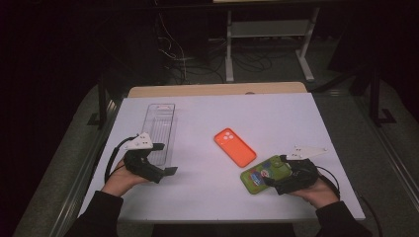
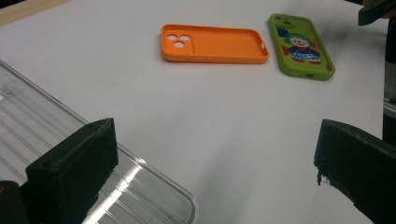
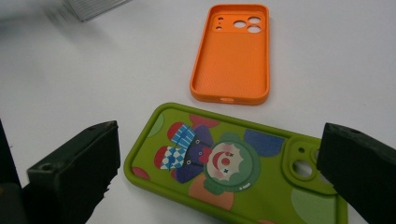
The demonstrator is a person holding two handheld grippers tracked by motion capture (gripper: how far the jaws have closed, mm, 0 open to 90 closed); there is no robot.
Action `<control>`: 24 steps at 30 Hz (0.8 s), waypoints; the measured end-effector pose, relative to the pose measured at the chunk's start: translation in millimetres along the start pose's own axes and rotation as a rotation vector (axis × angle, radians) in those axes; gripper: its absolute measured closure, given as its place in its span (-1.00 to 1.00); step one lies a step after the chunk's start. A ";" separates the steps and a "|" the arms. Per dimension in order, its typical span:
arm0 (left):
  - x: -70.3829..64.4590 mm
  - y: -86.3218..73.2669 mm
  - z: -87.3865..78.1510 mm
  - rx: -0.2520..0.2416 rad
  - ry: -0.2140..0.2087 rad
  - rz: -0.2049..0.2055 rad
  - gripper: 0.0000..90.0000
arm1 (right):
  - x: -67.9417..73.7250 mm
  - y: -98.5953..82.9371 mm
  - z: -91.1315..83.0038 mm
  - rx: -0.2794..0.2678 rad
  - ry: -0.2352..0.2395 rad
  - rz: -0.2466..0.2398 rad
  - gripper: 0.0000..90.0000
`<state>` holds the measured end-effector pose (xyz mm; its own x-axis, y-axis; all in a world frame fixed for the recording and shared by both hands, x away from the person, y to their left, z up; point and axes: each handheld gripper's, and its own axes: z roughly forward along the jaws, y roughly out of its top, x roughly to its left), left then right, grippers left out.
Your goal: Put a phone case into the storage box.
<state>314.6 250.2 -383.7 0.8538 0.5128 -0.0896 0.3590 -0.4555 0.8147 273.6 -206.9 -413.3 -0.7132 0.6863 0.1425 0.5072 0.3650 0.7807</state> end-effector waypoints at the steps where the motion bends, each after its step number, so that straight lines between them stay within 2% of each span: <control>1: -0.7 0.1 0.9 -0.001 -0.004 -0.006 -1.00 | -0.1 0.1 -0.3 -0.001 -0.004 -0.002 -1.00; 7: -1.2 -0.4 3.0 0.014 0.000 -0.001 -1.00 | 1.3 4.2 -0.1 0.002 -0.017 -0.001 -1.00; 12: -0.7 -1.2 1.1 0.024 0.008 0.008 -1.00 | 1.6 11.9 2.3 0.034 -0.030 -0.001 -1.00; 16: 1.2 -2.1 -0.4 0.010 0.007 -0.018 -1.00 | -0.1 20.8 5.1 0.046 -0.042 0.003 -1.00; 19: 1.7 -2.8 -1.1 0.016 0.007 -0.008 -1.00 | -1.5 27.1 6.1 0.045 -0.050 0.007 -1.00; 24: -0.5 -3.1 -0.4 0.012 0.007 -0.022 -1.00 | -4.7 34.4 6.8 0.042 -0.063 0.010 -1.00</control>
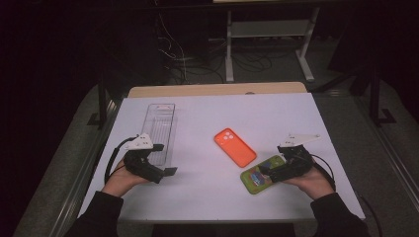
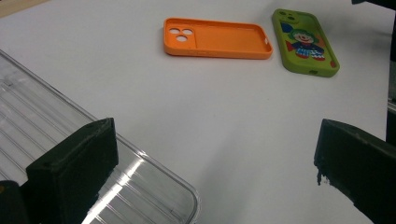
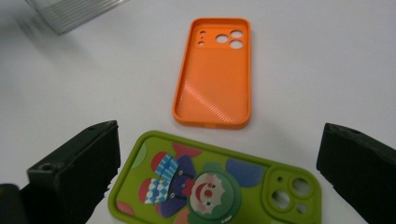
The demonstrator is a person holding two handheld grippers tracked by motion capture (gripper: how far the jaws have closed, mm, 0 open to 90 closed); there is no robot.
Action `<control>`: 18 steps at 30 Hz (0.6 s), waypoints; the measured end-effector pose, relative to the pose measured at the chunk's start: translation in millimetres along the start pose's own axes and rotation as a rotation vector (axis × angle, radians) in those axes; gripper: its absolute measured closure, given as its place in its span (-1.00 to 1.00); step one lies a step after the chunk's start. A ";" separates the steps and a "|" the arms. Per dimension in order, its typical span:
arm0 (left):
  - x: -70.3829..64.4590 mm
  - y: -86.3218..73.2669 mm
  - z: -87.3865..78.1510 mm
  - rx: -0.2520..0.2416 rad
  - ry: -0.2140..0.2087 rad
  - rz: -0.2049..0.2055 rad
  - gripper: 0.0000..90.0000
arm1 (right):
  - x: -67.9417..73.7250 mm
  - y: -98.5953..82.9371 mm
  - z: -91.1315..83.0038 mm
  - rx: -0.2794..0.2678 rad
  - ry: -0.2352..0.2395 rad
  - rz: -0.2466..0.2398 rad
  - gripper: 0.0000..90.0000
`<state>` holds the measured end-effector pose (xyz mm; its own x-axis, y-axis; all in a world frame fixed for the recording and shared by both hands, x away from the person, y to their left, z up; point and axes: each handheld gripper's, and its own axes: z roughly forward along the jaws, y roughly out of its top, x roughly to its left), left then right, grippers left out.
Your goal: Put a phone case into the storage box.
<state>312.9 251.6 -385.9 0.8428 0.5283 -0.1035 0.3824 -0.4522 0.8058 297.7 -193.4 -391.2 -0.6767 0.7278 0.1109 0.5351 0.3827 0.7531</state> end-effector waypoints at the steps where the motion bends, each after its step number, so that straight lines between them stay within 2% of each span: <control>1: 0.3 0.1 0.4 0.000 0.001 0.001 -1.00 | -1.7 1.9 0.8 -0.002 -0.002 0.013 -1.00; 6: 0.2 0.2 2.3 0.017 0.004 0.008 -1.00 | -8.5 8.4 6.2 -0.005 -0.004 0.033 -1.00; 9: -0.1 0.1 1.5 0.008 0.008 -0.008 -1.00 | -12.2 13.6 8.8 -0.008 0.000 0.048 -1.00; 14: 0.6 -0.2 0.8 0.009 0.016 0.004 -1.00 | -14.7 20.4 11.3 -0.005 -0.011 0.042 -1.00; 18: 0.1 -2.3 1.3 0.010 0.017 -0.004 -1.00 | -17.1 30.1 13.4 -0.010 -0.024 0.036 -1.00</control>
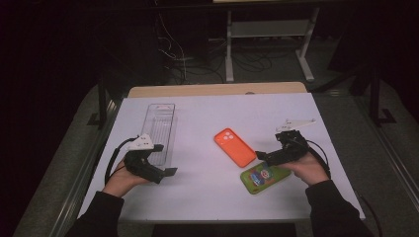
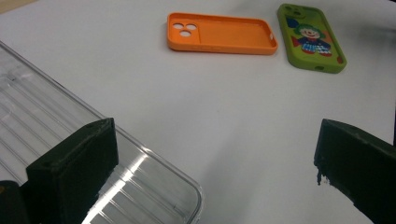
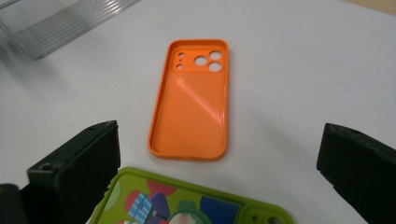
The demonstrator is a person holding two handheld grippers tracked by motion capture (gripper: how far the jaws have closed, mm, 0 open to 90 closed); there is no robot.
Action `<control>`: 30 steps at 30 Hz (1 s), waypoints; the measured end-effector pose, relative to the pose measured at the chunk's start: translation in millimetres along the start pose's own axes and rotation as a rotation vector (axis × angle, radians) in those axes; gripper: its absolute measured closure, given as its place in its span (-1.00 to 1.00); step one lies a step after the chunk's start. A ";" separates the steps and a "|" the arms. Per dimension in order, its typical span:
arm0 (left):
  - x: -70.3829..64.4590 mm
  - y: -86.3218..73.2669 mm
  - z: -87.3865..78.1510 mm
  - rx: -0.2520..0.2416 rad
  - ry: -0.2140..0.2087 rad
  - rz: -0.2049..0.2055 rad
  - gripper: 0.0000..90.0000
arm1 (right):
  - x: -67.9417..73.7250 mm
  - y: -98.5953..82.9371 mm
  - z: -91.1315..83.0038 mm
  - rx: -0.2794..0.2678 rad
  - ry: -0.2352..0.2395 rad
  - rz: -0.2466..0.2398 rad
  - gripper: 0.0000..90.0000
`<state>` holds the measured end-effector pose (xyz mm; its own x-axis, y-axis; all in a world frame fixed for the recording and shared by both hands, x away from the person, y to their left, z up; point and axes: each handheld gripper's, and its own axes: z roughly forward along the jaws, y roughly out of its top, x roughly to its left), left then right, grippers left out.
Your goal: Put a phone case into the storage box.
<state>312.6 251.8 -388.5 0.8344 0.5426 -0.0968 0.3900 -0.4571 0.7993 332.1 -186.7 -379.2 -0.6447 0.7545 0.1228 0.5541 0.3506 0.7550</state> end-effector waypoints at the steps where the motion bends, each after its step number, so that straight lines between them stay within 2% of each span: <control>1: -0.1 0.2 -0.4 -0.004 -0.001 0.000 -1.00 | 0.0 0.0 0.0 0.000 0.000 0.000 -1.00; 2: -0.4 0.7 -0.7 -0.006 -0.002 0.004 -1.00 | 0.8 2.2 0.6 0.007 -0.001 0.011 -1.00; 5: -0.8 0.8 -0.1 -0.001 0.002 0.010 -1.00 | -0.7 10.5 6.7 0.008 -0.005 -0.003 -1.00; 9: -1.5 1.2 1.0 -0.004 -0.002 0.002 -1.00 | -0.7 15.6 11.2 0.017 -0.005 0.008 -1.00; 15: -1.6 1.5 0.3 0.001 -0.003 0.017 -1.00 | -0.3 28.1 21.9 0.020 0.001 0.010 -1.00; 19: -1.6 0.6 -1.5 -0.001 -0.003 0.008 -1.00 | 1.9 36.5 29.8 0.026 -0.004 0.001 -1.00; 20: -1.7 0.4 -1.5 -0.003 -0.002 0.005 -1.00 | 3.3 37.7 30.7 0.031 -0.004 0.011 -1.00; 21: -1.9 0.2 -1.7 -0.003 -0.003 0.003 -1.00 | 3.9 39.6 33.3 0.027 -0.002 -0.002 -1.00; 30: -2.5 0.2 -1.8 -0.005 -0.004 0.005 -1.00 | 10.7 50.5 49.1 0.047 -0.001 -0.014 -1.00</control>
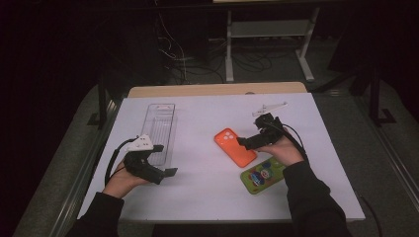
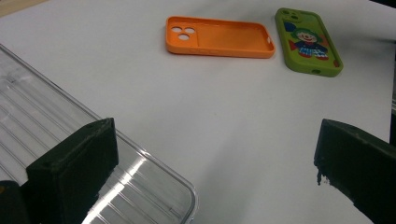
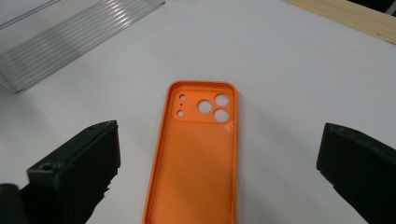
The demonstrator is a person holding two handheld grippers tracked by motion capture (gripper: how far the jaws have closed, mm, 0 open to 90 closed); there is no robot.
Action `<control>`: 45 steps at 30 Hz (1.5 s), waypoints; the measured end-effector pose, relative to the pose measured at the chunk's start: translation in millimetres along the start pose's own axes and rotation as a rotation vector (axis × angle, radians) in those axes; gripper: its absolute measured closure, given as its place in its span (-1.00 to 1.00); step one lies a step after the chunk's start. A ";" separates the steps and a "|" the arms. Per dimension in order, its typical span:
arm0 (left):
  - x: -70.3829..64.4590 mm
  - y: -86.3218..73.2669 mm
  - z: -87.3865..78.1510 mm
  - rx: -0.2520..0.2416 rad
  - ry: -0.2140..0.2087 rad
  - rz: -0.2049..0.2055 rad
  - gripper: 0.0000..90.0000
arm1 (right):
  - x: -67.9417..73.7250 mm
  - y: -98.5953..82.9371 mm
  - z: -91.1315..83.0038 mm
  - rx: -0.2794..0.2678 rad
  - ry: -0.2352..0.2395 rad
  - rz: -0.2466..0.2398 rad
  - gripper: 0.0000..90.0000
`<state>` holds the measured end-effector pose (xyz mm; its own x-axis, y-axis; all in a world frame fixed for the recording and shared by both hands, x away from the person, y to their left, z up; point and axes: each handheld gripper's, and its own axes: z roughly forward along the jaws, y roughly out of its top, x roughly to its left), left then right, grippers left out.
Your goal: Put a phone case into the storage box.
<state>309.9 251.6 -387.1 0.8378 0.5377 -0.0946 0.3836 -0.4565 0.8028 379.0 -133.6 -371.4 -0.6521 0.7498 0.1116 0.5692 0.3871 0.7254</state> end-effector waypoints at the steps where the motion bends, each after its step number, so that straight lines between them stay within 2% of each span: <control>1: 0.1 -0.1 0.1 -0.002 -0.001 -0.001 -1.00 | 0.6 1.2 2.3 0.001 0.000 -0.002 -1.00; 9: 0.3 -0.2 -0.3 -0.011 -0.002 -0.008 -1.00 | 4.1 11.4 18.5 0.007 -0.004 0.003 -1.00; 16: 0.2 -0.2 -0.3 -0.014 -0.002 -0.012 -1.00 | 7.6 13.7 35.1 0.038 -0.022 0.007 -1.00; 19: 0.1 -0.3 -0.2 -0.014 -0.002 -0.012 -1.00 | 10.4 11.1 45.6 0.074 -0.027 0.015 -1.00; 25: 0.2 -0.2 0.0 -0.010 -0.003 -0.005 -1.00 | 12.5 6.4 54.6 0.101 -0.038 0.025 -1.00; 32: 0.3 -0.4 0.5 -0.007 -0.003 0.001 -1.00 | 12.8 -2.2 66.2 0.134 -0.052 -0.004 -1.00; 34: 0.3 -0.6 0.7 -0.008 -0.003 0.001 -1.00 | 13.8 -4.9 69.6 0.152 -0.050 0.010 -1.00; 45: 0.2 -1.0 0.7 -0.010 -0.002 -0.008 -1.00 | 17.6 -13.2 83.7 0.204 -0.063 -0.007 -1.00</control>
<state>310.0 251.7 -388.3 0.8354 0.5401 -0.1024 0.3866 -0.4447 0.8079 401.9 -80.6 -435.9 -0.6277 0.7761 0.0597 0.6585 0.4886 0.5724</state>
